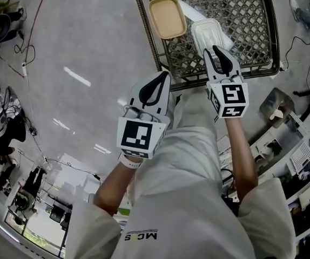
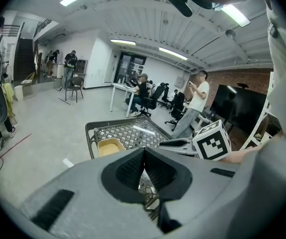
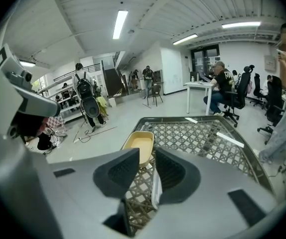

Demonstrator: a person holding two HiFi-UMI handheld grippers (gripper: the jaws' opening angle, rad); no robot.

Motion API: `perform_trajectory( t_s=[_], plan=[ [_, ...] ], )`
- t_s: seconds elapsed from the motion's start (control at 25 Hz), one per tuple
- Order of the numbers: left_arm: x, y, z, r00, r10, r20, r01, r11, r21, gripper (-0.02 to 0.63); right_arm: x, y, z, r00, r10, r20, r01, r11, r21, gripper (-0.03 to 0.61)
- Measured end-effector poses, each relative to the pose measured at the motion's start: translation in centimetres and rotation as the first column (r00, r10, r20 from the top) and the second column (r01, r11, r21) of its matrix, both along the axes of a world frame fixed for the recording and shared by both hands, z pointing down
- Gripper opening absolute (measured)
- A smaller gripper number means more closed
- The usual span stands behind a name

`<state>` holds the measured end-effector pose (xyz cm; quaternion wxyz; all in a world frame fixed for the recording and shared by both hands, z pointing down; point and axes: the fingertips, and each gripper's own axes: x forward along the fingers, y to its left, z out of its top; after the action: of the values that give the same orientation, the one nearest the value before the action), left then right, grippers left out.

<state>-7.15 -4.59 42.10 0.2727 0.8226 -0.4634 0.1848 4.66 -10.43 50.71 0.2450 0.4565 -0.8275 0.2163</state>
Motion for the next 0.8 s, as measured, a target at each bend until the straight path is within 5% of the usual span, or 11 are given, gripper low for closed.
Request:
perform_trajectory(
  t_s=[0.8],
  plan=[
    [-1.0, -0.5, 6.2, 1.000, -0.024, -0.005, 0.023, 0.997, -0.072, 0.023, -1.1, 0.2, 11.0, 0.997, -0.013, -0.071, 0.004, 0.992, -0.125, 0.120]
  ],
)
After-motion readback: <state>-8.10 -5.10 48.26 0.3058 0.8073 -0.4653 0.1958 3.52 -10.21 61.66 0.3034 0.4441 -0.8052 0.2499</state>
